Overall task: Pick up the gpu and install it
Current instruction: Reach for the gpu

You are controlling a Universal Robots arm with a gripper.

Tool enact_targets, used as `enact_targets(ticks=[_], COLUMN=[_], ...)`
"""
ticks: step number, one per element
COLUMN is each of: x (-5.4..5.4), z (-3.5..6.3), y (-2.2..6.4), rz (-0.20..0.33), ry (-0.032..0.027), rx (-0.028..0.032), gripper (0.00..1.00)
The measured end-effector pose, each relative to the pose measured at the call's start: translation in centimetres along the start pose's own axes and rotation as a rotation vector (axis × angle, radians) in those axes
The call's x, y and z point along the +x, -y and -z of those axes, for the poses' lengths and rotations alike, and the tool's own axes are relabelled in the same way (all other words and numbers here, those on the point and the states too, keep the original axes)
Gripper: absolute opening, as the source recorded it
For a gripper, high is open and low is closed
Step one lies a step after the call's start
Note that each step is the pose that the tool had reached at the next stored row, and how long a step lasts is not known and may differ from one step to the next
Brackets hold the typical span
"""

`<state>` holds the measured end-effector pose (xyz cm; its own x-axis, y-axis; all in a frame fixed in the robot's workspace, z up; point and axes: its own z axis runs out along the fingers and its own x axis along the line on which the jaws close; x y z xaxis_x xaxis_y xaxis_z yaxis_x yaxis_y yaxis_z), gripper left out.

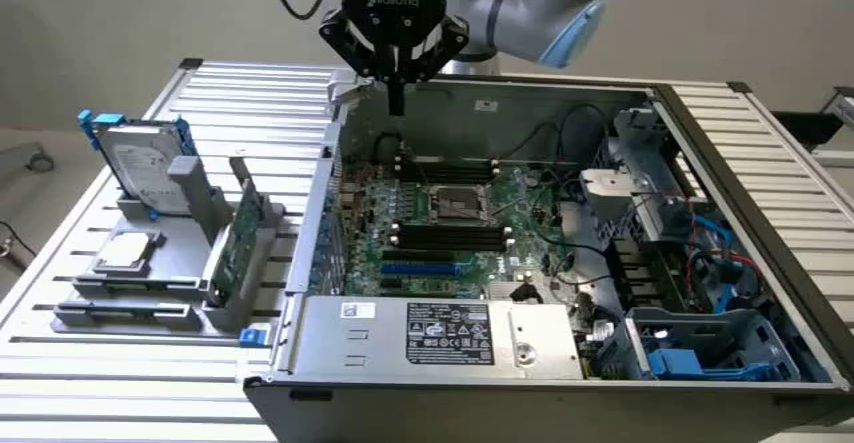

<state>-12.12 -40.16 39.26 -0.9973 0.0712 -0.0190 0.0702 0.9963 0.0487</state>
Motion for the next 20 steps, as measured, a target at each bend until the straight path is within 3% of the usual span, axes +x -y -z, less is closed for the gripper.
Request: enact_targets(ticks=[14, 20], x=[0.1, 2.5], z=[0.01, 0.02], y=[0.04, 0.2], rz=[0.0, -0.001], ry=[-0.0002, -0.02], rx=[0.0002, 0.0014], gripper=[0.11, 0.11])
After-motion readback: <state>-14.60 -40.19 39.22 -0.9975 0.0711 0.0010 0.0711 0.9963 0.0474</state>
